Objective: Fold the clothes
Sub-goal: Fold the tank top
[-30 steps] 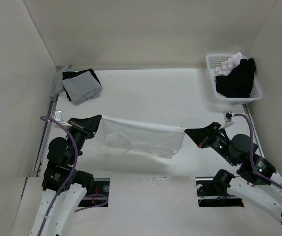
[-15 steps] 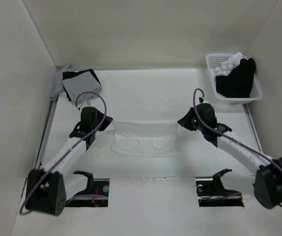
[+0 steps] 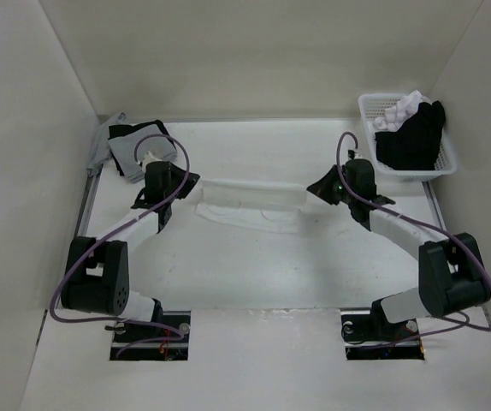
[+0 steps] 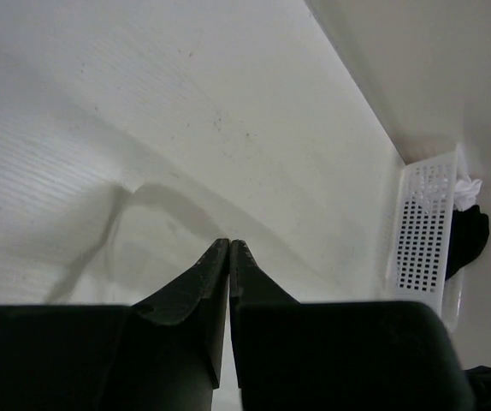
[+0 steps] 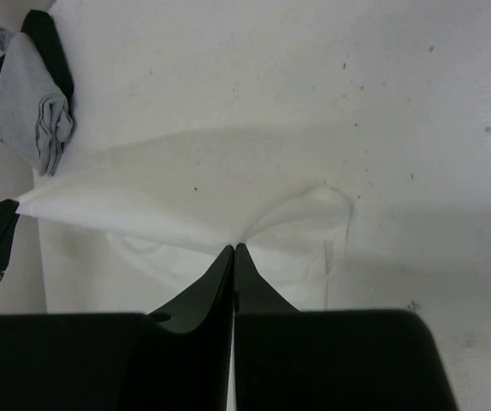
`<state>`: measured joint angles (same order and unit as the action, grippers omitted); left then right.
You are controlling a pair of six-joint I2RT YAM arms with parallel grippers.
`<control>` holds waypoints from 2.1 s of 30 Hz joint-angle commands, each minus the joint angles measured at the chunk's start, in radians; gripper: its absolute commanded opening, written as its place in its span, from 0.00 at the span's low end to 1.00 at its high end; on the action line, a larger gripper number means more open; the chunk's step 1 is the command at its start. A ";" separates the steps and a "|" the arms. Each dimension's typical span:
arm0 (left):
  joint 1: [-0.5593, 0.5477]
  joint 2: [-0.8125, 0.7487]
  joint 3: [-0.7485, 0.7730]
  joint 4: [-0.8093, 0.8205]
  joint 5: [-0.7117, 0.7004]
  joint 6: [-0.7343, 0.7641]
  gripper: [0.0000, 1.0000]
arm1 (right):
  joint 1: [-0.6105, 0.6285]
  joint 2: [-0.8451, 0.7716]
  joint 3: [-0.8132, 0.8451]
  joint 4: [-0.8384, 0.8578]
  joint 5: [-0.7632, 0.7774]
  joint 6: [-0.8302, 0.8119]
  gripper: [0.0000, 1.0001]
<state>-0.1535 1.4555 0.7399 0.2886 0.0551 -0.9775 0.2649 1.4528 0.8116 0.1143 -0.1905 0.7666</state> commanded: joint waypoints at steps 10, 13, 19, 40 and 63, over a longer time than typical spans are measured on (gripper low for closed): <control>0.065 -0.141 -0.319 0.214 0.090 0.010 0.04 | 0.067 -0.227 -0.328 0.160 0.022 0.033 0.03; 0.079 -0.100 -0.333 0.253 0.103 0.005 0.04 | 0.116 -0.247 -0.376 0.166 0.052 0.040 0.03; 0.076 -0.020 -0.317 0.299 0.101 -0.015 0.04 | 0.220 -0.255 -0.439 0.162 0.128 0.062 0.03; -0.080 -0.124 -0.286 0.291 0.078 -0.037 0.18 | 0.196 -0.286 -0.424 0.131 0.145 0.051 0.54; -0.255 -0.199 -0.401 0.328 0.114 -0.026 0.17 | 0.158 -0.411 -0.480 0.040 0.199 0.140 0.05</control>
<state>-0.3969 1.3334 0.3588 0.5781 0.1474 -1.0031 0.4088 1.1500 0.3012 0.3458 -0.0956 0.9619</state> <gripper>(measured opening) 0.170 0.055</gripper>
